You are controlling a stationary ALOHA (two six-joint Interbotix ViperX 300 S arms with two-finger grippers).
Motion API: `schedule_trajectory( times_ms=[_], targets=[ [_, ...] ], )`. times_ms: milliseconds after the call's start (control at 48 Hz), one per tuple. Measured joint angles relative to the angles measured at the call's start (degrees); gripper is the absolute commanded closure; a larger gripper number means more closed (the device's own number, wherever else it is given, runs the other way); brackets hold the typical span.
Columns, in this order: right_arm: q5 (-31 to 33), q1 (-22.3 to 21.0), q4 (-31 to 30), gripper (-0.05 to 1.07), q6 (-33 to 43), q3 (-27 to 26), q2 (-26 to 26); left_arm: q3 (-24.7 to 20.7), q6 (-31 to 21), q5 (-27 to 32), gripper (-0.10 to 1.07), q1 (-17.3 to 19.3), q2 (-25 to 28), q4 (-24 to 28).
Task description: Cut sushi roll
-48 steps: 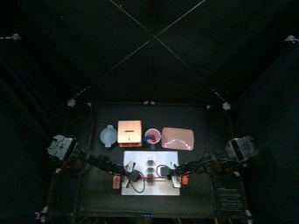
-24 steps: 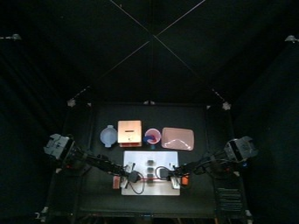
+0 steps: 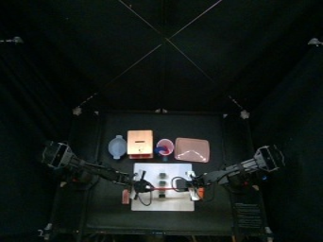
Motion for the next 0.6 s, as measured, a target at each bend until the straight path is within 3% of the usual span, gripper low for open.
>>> schedule_trajectory(
  times_ms=[208, 604],
  targets=[
    [2.8, 0.2, -0.3, 0.71, 0.0, 0.2, -1.4, 1.1, 0.2, -5.1, 0.11, 0.3, -0.9, -0.4],
    [9.1, -0.7, 3.3, 0.70, 1.8, 0.2, -11.6, 2.5, 0.0, -8.6, 0.10, 0.4, -2.0, -1.4]
  ],
)
